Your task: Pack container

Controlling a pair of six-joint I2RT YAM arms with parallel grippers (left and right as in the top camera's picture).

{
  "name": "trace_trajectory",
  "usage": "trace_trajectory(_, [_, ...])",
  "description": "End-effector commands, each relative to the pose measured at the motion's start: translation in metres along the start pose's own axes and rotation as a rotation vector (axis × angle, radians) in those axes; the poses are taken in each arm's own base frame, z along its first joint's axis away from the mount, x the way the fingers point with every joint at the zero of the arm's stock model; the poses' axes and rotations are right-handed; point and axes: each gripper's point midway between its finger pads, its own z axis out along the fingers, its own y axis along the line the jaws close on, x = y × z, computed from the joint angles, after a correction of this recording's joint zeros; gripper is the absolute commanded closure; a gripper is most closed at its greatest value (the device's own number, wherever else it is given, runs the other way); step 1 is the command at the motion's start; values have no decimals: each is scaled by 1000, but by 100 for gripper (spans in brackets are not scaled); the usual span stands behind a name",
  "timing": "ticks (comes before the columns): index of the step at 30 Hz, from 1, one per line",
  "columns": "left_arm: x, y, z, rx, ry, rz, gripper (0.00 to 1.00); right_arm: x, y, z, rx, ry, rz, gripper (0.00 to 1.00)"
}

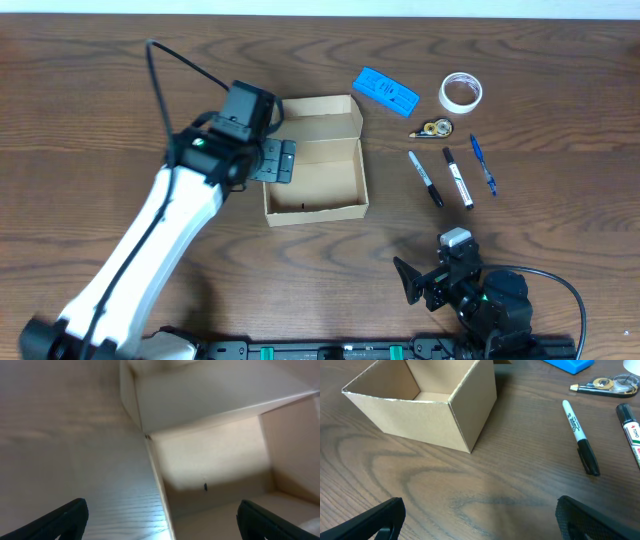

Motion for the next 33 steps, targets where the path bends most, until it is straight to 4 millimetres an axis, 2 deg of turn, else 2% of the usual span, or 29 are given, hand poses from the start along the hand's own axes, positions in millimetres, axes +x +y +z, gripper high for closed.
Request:
trace_trajectory(1, [-11,2,-36,4,-80,166,5,1,5,0,-22,-1,0,1])
trace_trajectory(6, [1,4,-80,14,-134,276,5,1,5,0,-22,-1,0,1])
trace_trajectory(11, [24,-5,-114,97,-164,358,5,1,5,0,-22,-1,0,1])
trace_trajectory(15, [42,-2,-131,108,-146,366,5,1,5,0,-22,-1,0,1])
trace_trajectory(20, [66,-15,-153,216,-73,442,5,1,5,0,-22,-1,0,1])
trace_trajectory(27, [80,-16,-172,241,-34,443,5,1,4,0,-22,-1,0,1])
trace_trajectory(33, [80,-15,-185,240,-62,440,5,1,5,0,-22,-1,0,1])
